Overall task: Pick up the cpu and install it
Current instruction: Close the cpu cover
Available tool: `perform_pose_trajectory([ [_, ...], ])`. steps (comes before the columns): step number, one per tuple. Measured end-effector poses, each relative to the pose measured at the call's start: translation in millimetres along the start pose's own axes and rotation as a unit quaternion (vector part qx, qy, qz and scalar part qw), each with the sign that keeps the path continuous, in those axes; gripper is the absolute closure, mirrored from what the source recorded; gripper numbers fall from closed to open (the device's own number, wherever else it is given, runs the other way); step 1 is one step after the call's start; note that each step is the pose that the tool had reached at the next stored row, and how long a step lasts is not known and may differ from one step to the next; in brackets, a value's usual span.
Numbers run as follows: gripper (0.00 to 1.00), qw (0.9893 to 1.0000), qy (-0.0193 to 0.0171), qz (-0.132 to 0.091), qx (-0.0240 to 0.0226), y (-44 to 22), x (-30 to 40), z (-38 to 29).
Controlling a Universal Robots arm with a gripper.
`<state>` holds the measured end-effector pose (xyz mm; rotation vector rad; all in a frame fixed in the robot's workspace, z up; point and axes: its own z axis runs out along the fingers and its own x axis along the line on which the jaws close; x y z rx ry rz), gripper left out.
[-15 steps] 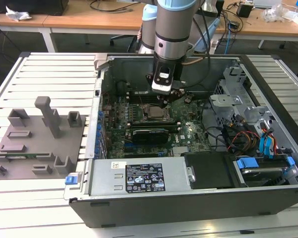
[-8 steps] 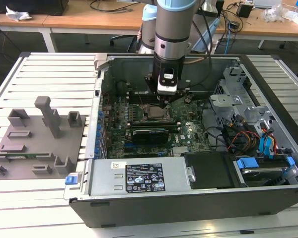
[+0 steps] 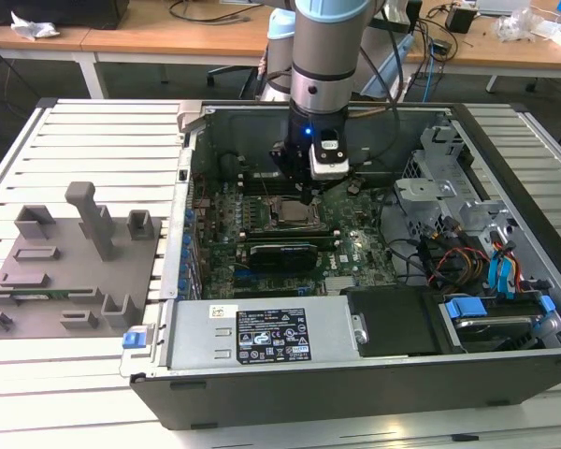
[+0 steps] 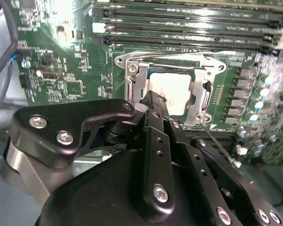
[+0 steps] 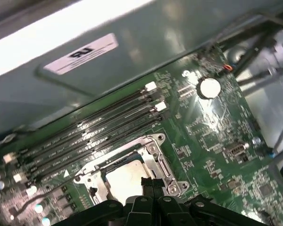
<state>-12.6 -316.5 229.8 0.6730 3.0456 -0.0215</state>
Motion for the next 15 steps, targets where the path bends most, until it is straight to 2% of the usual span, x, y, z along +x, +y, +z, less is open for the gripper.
perform_pose_trajectory([
  [2,0.89,0.9998,-0.0002,-0.019,-0.0005,0.0,0.0,0.2],
  [3,0.89,0.9993,-0.0003,-0.036,-0.0009,0.0,0.0,0.4],
  [5,0.89,0.9972,-0.0007,-0.074,-0.0019,0.1,0.0,0.7],
  [10,0.89,0.9967,-0.0007,-0.081,-0.0020,0.0,0.0,0.7],
  [11,0.89,0.9960,-0.0008,-0.089,-0.0023,0.0,0.0,0.9],
  [12,0.89,0.9938,-0.0010,-0.111,-0.0027,-0.1,0.0,1.3],
  [15,0.89,0.9905,-0.0012,-0.138,-0.0035,0.0,0.1,2.5],
])
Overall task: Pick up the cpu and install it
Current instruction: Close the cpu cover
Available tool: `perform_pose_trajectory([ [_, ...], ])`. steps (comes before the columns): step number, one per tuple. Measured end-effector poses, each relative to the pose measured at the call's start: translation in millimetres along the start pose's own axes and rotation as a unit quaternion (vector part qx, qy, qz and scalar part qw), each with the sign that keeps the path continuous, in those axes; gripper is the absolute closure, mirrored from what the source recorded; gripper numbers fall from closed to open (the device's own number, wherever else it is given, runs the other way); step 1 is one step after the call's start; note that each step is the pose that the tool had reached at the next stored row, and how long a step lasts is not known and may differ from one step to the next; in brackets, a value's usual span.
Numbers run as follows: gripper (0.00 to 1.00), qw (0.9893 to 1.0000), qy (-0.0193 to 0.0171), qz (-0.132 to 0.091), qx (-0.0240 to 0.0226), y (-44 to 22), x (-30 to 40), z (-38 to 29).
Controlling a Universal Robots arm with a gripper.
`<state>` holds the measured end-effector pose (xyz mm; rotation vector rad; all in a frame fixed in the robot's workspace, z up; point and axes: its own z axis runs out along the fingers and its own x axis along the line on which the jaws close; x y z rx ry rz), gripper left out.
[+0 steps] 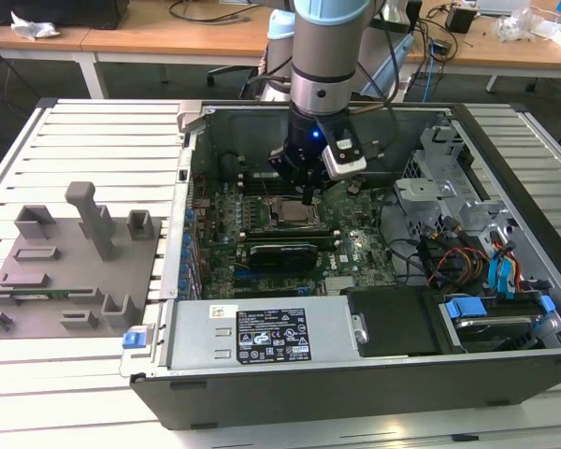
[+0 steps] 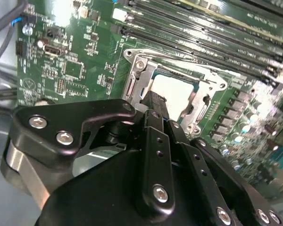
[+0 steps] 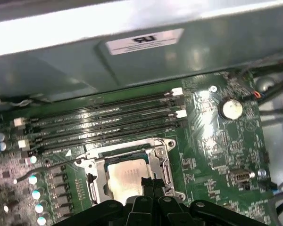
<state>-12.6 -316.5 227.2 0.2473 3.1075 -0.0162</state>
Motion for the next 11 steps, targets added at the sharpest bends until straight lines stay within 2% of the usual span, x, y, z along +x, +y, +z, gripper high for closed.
perform_pose_trajectory([
  [3,0.89,0.9998,-0.0002,-0.021,-0.0005,-1.2,-0.1,1.6],
  [7,0.89,0.9993,-0.0003,-0.037,-0.0009,-7.8,1.3,4.8],
  [11,0.89,0.9990,-0.0004,-0.044,-0.0011,-11.3,11.4,6.4],
])
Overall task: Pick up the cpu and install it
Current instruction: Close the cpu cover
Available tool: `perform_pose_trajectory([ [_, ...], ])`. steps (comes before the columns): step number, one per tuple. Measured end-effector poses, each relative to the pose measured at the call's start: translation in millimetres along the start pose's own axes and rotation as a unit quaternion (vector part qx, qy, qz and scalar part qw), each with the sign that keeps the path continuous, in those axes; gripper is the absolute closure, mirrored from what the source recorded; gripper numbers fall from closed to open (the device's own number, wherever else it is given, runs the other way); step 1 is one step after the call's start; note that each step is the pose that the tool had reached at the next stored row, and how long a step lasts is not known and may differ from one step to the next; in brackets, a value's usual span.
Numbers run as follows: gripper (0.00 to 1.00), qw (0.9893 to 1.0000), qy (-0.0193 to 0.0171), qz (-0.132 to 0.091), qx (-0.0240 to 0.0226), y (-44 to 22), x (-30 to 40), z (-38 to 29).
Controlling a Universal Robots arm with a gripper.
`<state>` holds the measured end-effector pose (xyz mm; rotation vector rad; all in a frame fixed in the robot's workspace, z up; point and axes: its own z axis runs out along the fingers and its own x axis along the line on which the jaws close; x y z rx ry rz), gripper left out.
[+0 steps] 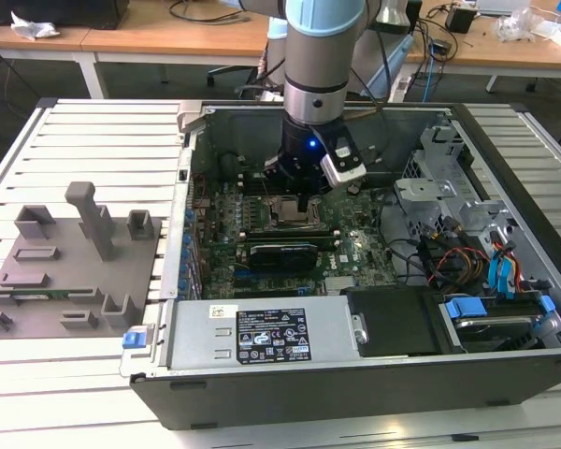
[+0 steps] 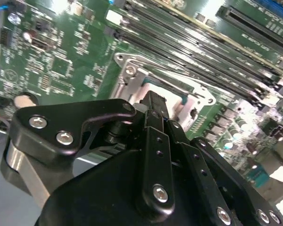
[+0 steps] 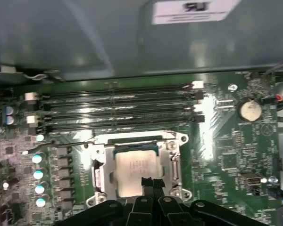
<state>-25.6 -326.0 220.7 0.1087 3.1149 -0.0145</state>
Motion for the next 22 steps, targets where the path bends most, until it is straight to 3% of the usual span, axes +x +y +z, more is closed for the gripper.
perform_pose_trajectory([
  [6,0.89,1.0000,0.0000,-0.005,-0.0001,-1.6,22.5,1.2],
  [13,0.89,0.9999,-0.0001,-0.017,-0.0008,-2.7,39.1,6.6],
  [22,0.89,0.9995,-0.0001,-0.030,-0.0027,-0.9,41.2,9.2],
])
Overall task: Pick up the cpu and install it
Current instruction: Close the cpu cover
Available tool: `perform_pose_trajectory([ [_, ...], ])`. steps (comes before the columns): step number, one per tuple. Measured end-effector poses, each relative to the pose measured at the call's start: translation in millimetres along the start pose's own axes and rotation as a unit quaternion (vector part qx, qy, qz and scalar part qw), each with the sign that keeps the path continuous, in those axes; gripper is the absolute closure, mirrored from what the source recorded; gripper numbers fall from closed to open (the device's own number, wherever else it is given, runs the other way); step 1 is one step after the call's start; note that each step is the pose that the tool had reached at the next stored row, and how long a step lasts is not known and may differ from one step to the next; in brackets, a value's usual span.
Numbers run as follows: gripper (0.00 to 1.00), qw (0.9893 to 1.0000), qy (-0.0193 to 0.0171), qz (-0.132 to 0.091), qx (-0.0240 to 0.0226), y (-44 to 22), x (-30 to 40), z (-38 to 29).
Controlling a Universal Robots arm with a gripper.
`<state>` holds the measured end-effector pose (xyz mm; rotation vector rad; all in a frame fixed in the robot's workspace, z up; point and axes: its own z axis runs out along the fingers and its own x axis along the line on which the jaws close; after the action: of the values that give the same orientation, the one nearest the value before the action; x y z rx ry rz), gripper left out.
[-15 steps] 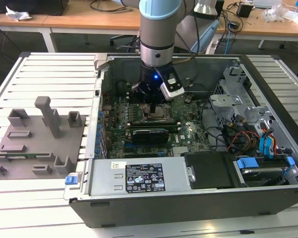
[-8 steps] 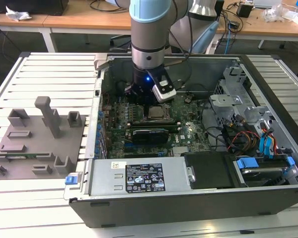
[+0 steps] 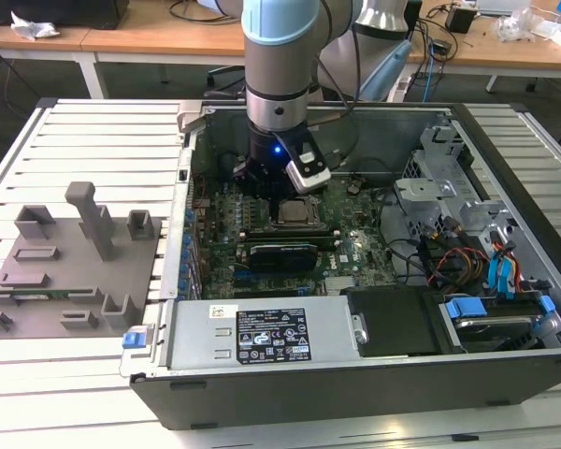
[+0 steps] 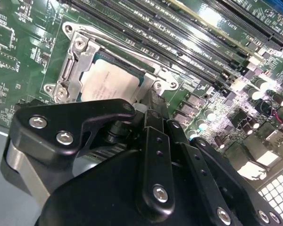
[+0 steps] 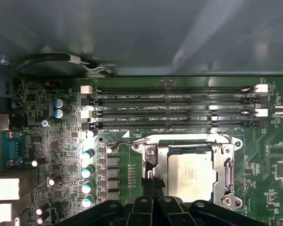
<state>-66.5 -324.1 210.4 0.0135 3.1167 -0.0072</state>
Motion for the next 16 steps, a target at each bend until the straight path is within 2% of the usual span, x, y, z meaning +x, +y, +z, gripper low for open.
perform_pose_trajectory([
  [6,0.89,1.0000,0.0002,-0.005,0.0001,1.1,0.0,5.3],
  [16,0.89,1.0000,0.0001,-0.006,0.0000,1.2,0.0,7.2],
])
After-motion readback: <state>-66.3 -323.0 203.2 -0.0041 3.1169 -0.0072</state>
